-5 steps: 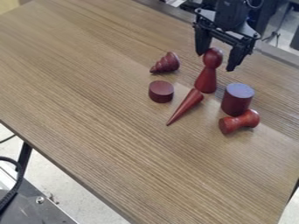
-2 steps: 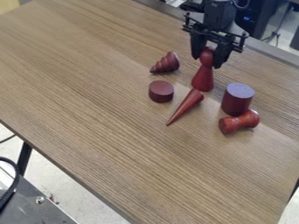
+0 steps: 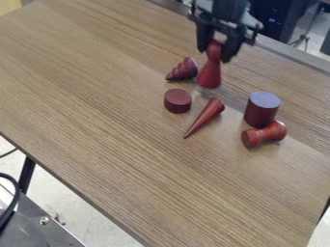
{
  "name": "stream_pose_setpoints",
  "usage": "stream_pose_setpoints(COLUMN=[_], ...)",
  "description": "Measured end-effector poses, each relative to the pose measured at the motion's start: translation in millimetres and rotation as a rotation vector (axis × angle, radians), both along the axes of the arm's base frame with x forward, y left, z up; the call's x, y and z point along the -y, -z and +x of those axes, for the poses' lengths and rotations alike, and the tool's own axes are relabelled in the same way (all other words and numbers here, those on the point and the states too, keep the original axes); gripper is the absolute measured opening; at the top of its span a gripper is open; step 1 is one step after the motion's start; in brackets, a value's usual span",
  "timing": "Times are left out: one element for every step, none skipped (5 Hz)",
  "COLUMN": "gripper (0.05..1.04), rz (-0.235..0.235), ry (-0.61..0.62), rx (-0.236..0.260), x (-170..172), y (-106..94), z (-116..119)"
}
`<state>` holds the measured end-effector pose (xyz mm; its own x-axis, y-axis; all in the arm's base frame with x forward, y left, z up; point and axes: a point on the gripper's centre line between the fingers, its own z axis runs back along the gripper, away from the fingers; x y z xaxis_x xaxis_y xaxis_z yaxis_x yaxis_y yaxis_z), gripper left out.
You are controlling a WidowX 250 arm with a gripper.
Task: Move the object to the right
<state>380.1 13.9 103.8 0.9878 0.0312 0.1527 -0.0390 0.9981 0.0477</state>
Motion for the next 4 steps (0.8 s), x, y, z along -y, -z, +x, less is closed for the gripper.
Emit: stream_pose_setpoints(gripper=[0.580, 0.580, 0.580, 0.580], rz=[0.015, 0.022, 0.039, 0.055], ry=[-0.049, -0.103, -0.159, -0.218], rx=[0.052, 0.069, 0.064, 0.061], x=[-21, -44, -72, -103], y=[-22.5, -30.8, -31.1, -28.6], z=[-2, -10, -16, -20])
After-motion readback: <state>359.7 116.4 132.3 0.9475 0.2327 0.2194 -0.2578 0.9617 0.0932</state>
